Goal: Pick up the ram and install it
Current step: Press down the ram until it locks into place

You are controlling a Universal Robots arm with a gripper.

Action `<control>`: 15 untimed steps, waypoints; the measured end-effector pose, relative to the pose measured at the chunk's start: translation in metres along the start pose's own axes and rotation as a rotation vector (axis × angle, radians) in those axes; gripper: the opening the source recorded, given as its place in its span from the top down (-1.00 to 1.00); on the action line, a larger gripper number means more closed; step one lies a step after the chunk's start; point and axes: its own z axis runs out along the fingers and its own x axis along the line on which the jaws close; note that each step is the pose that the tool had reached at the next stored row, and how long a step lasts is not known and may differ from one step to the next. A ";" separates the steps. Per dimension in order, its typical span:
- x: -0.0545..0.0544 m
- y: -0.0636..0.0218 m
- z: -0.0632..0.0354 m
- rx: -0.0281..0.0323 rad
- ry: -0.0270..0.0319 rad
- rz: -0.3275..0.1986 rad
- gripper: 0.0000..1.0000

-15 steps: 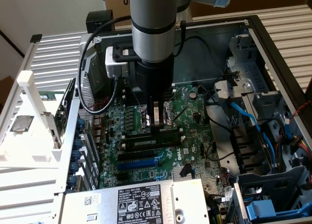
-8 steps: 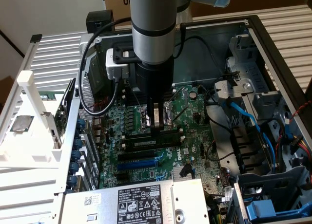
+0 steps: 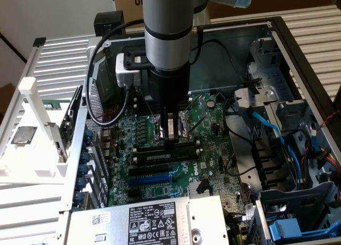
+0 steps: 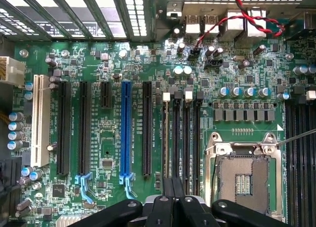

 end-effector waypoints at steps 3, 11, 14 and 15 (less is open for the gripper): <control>0.000 0.0000 0.0000 -0.0061 0.0010 0.000 0.80; 0.000 0.0000 0.0000 -0.0092 0.0011 0.000 0.80; 0.000 0.0000 0.0001 -0.0093 0.0009 0.000 0.80; 0.000 0.0000 0.0000 -0.0093 0.0010 0.000 0.80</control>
